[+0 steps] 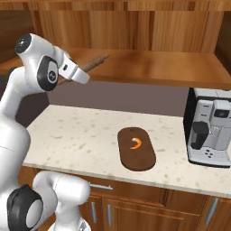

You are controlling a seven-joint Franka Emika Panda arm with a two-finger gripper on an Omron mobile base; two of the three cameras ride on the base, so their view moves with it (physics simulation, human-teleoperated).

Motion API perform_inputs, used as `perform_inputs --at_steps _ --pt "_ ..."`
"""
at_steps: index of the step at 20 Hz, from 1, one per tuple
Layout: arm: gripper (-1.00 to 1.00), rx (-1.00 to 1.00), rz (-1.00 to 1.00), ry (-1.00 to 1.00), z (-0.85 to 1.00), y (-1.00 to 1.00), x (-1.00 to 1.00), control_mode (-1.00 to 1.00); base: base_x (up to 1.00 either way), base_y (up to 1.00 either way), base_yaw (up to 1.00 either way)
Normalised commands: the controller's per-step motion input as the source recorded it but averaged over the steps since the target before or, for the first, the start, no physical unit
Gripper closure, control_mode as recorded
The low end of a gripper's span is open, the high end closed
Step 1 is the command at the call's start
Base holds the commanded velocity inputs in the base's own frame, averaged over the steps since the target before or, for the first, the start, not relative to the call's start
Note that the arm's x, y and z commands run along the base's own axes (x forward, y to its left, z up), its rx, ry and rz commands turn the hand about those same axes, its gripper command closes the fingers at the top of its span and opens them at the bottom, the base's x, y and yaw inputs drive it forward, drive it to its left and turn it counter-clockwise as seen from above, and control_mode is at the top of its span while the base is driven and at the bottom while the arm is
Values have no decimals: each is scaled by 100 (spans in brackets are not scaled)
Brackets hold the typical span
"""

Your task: Open the cabinet, retrieve the rolling pin, and place it next to the meat on the cutting board to prepare for tenderizing.

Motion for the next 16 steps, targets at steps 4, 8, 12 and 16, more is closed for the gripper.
perform_inputs --at_steps 4,8,12,16 --pt "100 9 -20 0 36 1 -78 -100 0 0 0" --pt "100 7 -24 0 24 0 -87 -100 0 0 0" --pt "100 7 -26 0 9 -4 -100 -100 0 0 0" --pt "100 5 -25 0 0 -10 -100 -100 0 0 0"
